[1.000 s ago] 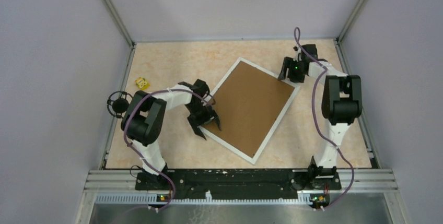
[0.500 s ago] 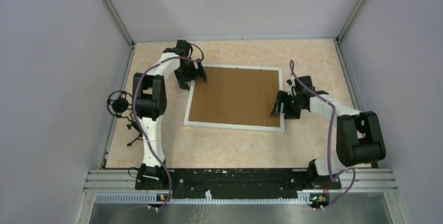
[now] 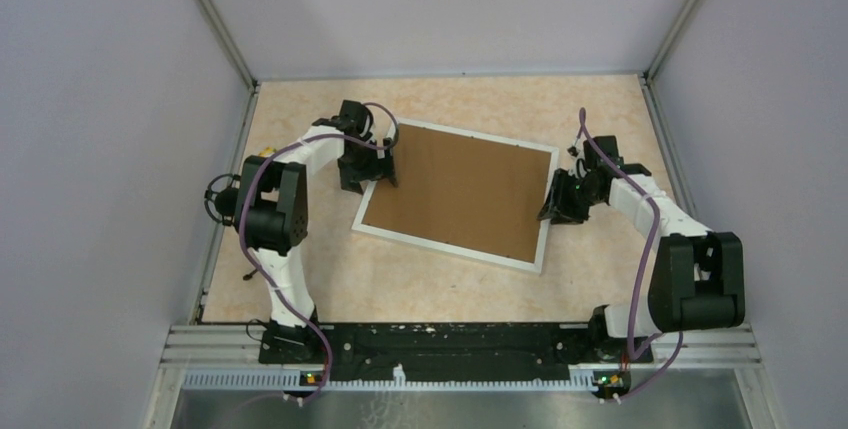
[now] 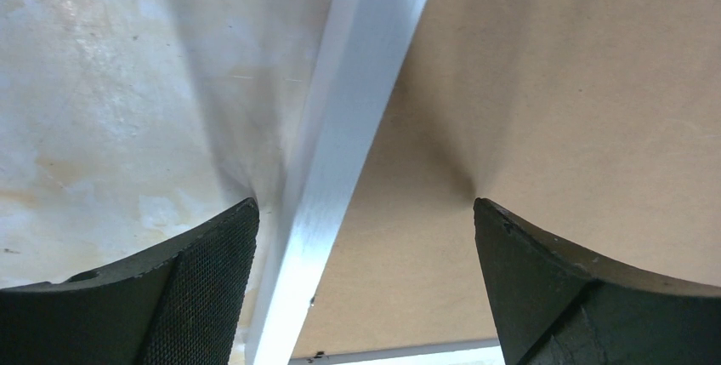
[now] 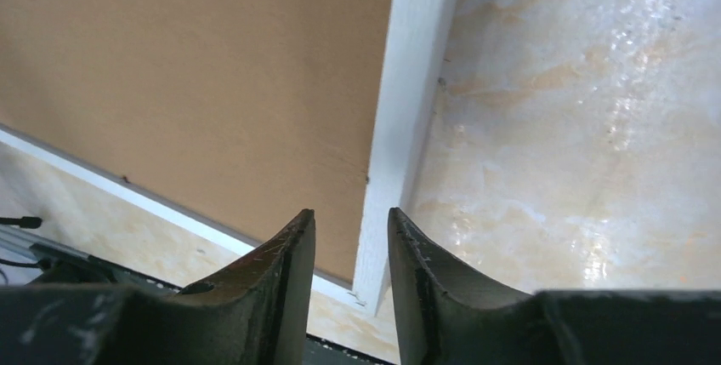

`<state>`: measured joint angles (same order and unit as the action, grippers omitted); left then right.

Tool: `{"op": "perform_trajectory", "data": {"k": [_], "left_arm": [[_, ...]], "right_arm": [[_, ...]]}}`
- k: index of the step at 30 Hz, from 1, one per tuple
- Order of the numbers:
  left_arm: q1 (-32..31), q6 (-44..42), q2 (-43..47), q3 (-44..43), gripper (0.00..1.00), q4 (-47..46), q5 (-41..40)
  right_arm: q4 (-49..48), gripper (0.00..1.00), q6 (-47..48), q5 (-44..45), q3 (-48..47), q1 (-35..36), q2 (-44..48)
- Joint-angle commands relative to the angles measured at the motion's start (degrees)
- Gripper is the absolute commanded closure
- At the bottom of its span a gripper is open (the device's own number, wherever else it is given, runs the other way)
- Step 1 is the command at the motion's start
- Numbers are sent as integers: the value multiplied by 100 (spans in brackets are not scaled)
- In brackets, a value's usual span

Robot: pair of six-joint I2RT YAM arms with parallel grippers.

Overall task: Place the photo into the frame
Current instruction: Adjust the photo frame at the center of the board.

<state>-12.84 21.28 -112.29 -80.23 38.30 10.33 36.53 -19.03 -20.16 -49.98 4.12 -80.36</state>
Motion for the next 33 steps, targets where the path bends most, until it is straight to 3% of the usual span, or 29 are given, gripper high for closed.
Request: {"op": "perform_trajectory", "data": {"k": [1, 8, 27, 33], "left_arm": [[86, -86, 113, 113, 2, -247, -109], [132, 3, 15, 192, 2, -341, 125], [132, 43, -11, 316, 2, -419, 307], [124, 48, -78, 394, 2, -542, 704]], "right_arm": [[349, 65, 172, 522, -194, 15, 79], [112, 78, 268, 397, -16, 10, -196], [-591, 78, 123, 275, 156, 130, -1055], [-748, 76, -242, 510, 182, 479, -1399]]}}
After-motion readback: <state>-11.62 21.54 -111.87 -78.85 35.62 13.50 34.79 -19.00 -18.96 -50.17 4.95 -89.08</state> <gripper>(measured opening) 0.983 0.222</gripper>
